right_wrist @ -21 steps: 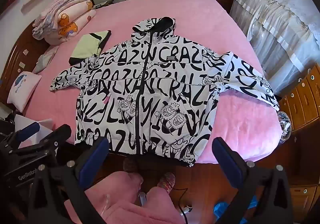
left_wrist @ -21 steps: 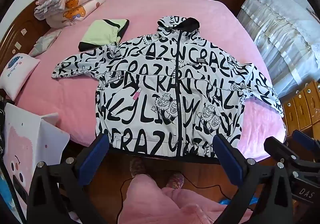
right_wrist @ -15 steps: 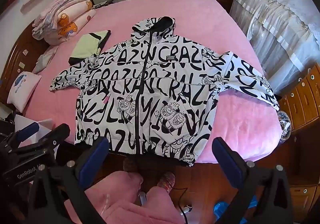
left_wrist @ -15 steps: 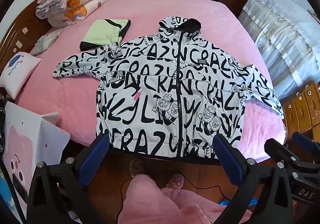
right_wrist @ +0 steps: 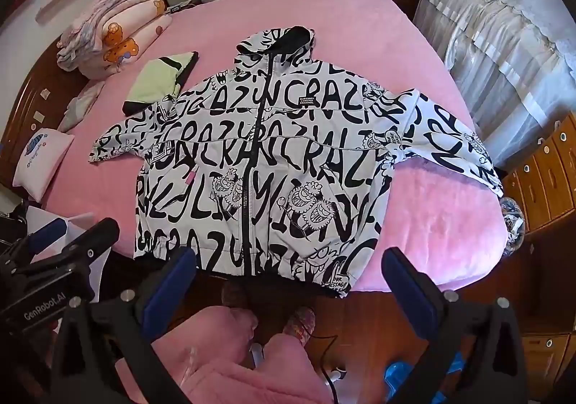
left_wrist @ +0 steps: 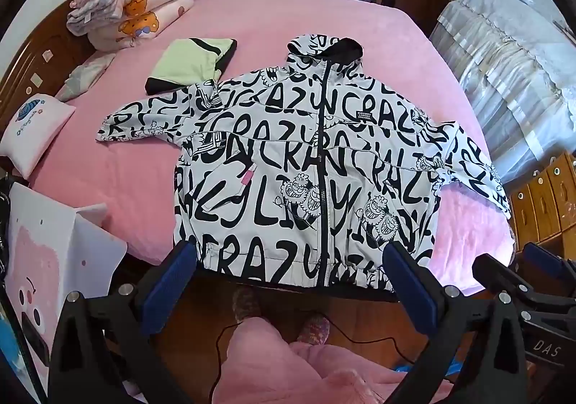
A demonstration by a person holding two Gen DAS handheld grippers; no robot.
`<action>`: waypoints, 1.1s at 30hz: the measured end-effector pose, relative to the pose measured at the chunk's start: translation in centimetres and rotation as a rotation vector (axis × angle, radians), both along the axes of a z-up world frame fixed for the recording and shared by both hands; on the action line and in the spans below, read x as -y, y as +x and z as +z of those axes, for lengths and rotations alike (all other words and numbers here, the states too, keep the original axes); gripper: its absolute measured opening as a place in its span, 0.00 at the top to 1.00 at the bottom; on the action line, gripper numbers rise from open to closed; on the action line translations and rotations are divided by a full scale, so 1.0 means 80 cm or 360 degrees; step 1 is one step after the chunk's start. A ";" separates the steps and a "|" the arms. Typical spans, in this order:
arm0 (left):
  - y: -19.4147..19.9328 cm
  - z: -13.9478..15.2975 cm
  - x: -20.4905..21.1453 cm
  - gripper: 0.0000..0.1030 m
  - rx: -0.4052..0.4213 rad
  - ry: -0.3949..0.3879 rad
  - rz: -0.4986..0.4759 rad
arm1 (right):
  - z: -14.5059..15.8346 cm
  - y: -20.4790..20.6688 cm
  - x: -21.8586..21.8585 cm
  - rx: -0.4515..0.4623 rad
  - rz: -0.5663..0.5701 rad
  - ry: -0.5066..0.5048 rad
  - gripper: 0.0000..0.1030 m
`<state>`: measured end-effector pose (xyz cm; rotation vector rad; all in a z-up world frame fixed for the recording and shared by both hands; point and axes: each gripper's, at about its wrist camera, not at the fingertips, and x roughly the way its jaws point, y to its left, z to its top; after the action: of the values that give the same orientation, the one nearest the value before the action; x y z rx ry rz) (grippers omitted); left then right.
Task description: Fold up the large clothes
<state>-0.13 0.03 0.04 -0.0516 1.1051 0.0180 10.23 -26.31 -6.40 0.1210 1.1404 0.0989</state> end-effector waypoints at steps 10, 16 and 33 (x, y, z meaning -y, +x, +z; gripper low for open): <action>-0.001 0.000 0.000 0.00 0.0006 0.0002 0.0006 | 0.000 0.000 0.002 0.0001 -0.0001 -0.0004 0.00; -0.001 0.000 0.000 0.00 0.0013 0.0005 0.0004 | 0.001 0.000 0.003 0.0003 -0.0002 -0.0002 0.00; 0.007 0.012 -0.001 0.00 0.0007 0.0024 -0.0004 | 0.001 0.000 0.008 0.0004 -0.0013 0.0018 0.00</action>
<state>0.40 0.08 1.03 -0.0367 1.1004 0.0241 10.26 -26.95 -6.31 0.1355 1.1371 0.0982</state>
